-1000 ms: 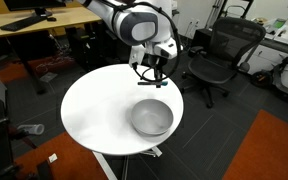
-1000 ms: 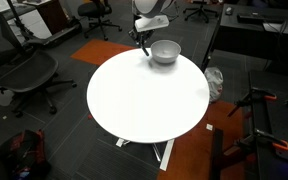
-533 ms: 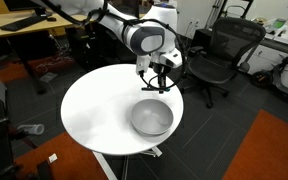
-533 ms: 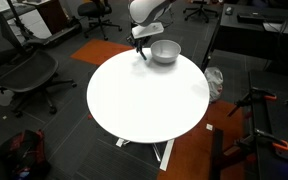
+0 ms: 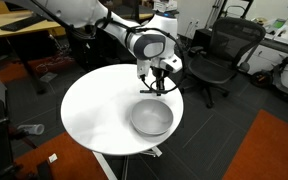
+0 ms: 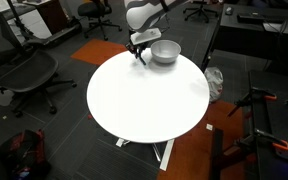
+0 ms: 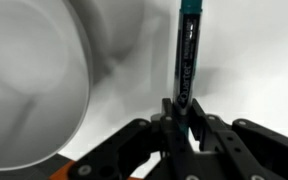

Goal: Put the marker on the table

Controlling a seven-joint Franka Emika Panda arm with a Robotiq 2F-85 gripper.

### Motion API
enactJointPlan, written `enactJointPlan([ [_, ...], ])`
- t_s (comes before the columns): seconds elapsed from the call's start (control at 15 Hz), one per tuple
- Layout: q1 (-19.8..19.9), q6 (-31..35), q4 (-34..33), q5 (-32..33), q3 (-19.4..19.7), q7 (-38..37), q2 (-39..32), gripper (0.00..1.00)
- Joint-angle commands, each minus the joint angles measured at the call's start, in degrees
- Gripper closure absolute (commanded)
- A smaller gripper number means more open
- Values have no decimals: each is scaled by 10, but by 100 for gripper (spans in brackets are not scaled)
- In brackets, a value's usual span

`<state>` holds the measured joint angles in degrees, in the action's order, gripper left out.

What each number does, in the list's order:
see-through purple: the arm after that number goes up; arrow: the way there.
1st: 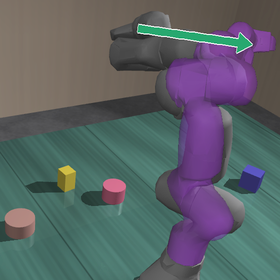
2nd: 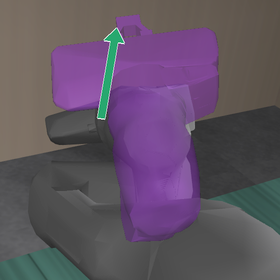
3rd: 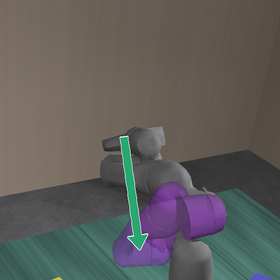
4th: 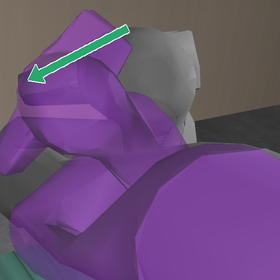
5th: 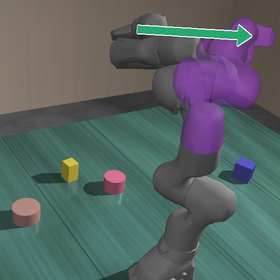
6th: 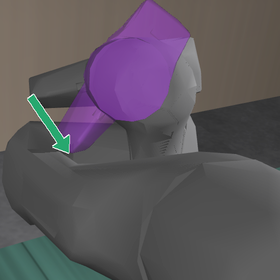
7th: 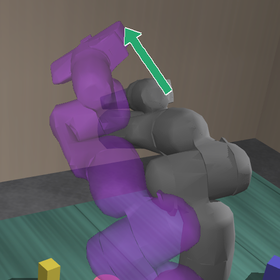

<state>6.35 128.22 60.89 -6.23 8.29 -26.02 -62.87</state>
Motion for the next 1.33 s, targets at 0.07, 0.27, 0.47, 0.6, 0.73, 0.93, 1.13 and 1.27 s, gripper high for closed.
enactJointPlan([
  [0.07,7,-62,-56,5,-9,33,-30,58],
  [0.27,3,-74,-64,11,-4,36,-33,40],
  [0.47,-2,-62,-57,17,-1,34,-23,18],
  [0.6,-6,-55,-41,18,1,34,-5,2],
  [0.73,-7,-60,-27,16,-2,39,13,0],
  [0.93,-10,-68,5,15,-4,46,50,0],
  [1.13,-15,-70,44,15,-2,55,92,0],
  [1.27,-16,-84,81,22,-3,64,128,0],
])
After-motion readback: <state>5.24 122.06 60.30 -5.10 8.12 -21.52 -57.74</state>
